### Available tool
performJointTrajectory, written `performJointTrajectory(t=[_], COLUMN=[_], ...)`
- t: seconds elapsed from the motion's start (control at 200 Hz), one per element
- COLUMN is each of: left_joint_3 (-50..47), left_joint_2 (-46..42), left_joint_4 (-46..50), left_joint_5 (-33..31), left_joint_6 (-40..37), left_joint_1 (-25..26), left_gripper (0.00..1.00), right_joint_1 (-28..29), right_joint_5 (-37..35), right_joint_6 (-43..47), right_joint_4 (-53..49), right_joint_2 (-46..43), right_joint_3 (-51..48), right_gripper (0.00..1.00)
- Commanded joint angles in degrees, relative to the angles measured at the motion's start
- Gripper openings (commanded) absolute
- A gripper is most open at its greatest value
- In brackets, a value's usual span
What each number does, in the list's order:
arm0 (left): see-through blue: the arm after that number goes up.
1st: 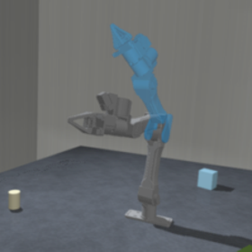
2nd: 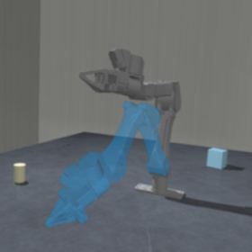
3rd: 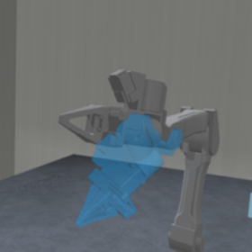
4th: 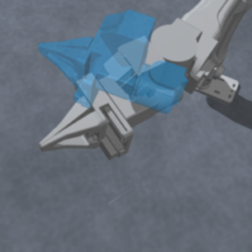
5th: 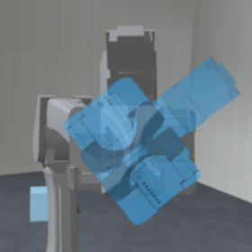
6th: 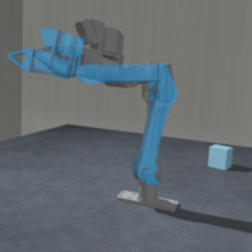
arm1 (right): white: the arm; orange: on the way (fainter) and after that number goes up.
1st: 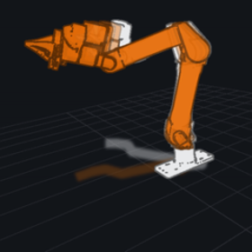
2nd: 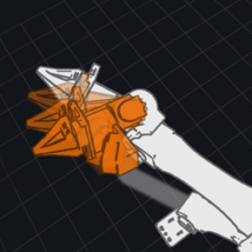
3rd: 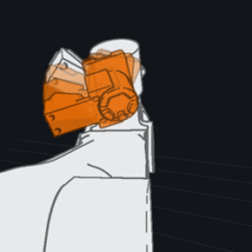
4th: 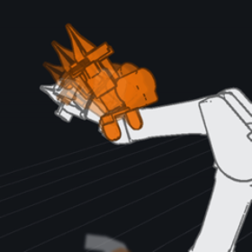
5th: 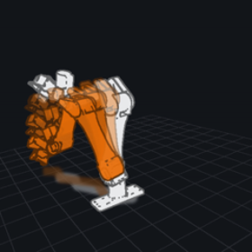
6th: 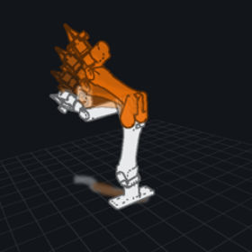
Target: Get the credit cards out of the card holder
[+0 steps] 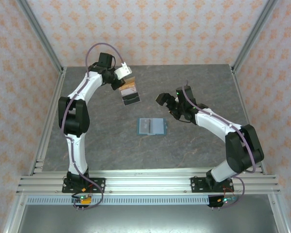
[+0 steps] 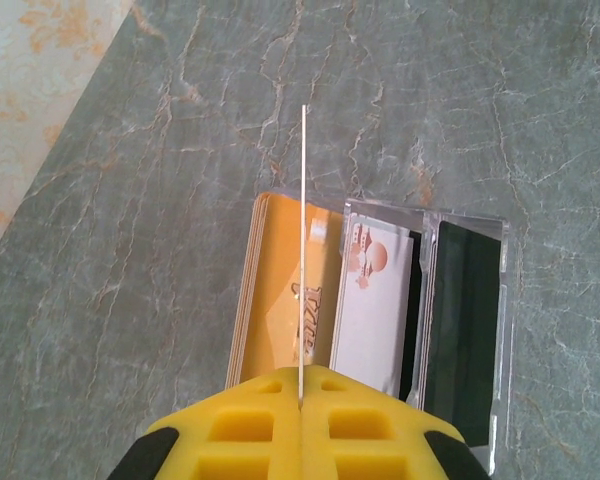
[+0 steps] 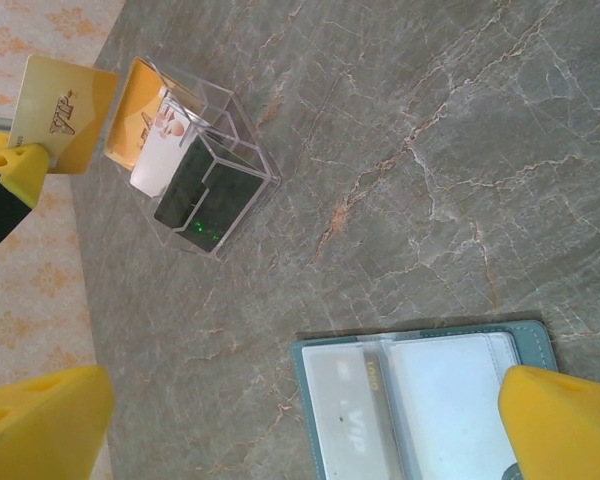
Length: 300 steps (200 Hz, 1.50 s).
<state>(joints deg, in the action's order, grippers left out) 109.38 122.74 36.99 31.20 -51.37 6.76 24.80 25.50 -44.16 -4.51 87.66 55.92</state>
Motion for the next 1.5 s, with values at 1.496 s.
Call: performJointTrajectory(t=[1.496], left_joint_3=[10.9], left_joint_2=[6.7], left_joint_4=[6.1], left_joint_5=[-2.0], left_joint_6=[-2.6], left_joint_1=[-1.5], left_gripper=[0.29], right_joint_1=[-0.2], right_joint_5=[3.0], right_joint_6=[-2.7], right_joint_4=[2.5], right_joint_2=[3.5], right_joint_3=[2.9], right_gripper=[1.0])
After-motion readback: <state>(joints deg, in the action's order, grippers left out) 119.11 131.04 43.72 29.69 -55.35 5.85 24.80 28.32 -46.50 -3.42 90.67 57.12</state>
